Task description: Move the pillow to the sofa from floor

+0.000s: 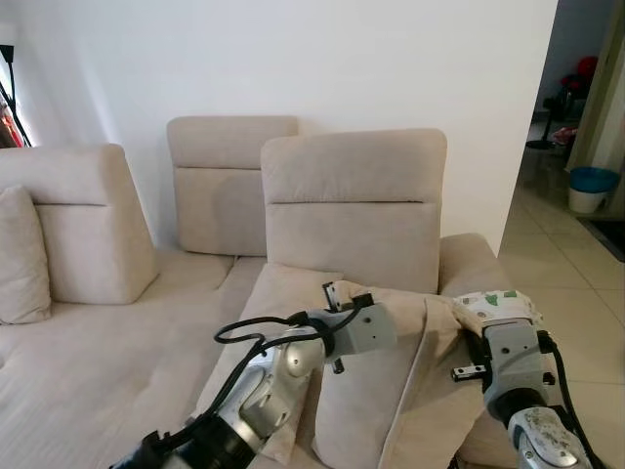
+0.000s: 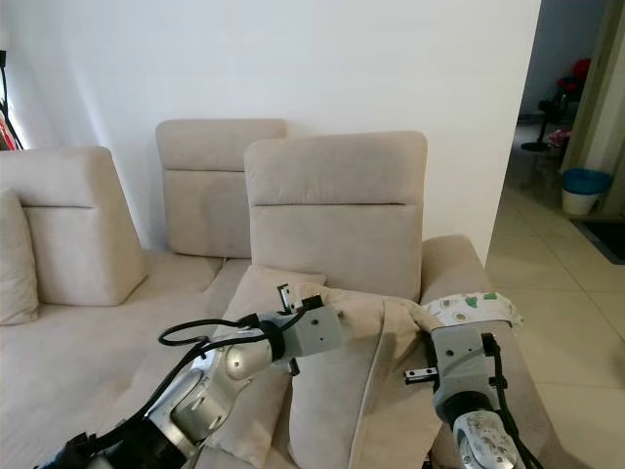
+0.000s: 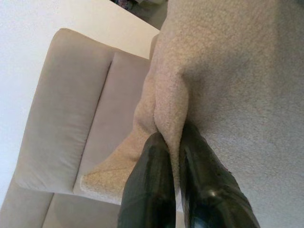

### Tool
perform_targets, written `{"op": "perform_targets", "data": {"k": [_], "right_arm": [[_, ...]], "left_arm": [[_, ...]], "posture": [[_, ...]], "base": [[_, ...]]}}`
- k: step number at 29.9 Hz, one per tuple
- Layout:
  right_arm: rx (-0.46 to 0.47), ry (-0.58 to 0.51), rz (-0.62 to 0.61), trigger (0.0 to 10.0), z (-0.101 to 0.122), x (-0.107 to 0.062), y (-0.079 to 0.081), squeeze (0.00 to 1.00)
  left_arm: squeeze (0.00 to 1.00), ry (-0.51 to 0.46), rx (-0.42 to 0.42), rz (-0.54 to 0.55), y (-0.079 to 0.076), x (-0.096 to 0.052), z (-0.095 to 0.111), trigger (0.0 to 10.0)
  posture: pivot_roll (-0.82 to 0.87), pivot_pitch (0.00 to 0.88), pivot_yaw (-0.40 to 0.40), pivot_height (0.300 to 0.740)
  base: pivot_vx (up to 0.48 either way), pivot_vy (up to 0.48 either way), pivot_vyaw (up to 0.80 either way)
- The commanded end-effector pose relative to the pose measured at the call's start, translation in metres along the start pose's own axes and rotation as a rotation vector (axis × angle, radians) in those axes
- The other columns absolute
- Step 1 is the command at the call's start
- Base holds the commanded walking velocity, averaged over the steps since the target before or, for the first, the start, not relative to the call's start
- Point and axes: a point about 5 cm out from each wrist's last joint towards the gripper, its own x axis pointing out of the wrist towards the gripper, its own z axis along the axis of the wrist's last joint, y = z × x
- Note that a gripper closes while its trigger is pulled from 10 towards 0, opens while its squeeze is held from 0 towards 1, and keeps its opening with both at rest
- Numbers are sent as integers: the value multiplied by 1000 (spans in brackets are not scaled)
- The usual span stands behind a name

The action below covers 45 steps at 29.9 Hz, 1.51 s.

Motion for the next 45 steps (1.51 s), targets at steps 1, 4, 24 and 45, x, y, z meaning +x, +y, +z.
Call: {"op": "perform_targets", "data": {"k": [1, 4, 24, 45], "right_arm": [[4, 6, -2, 10000, 1, 4, 1, 0], [3, 5, -1, 10000, 2, 5, 1, 0], [-23, -8, -8, 10000, 6, 10, 2, 318], [-91, -65, -177, 10000, 18, 16, -21, 0]], "left_arm": [[0, 12, 24, -3, -1, 3, -1, 10000], [0, 13, 25, 11, 2, 5, 1, 10000], [0, -3, -13, 150, 21, 6, 1, 10000], [0, -72, -134, 414, 56, 1, 9, 10000]], "posture": [[-142, 0, 120, 740], [-141, 0, 119, 740], [-133, 0, 112, 740], [-125, 0, 99, 740]], "base": [[0, 0, 0], [0, 0, 0], [0, 0, 0], [0, 0, 0]]}}
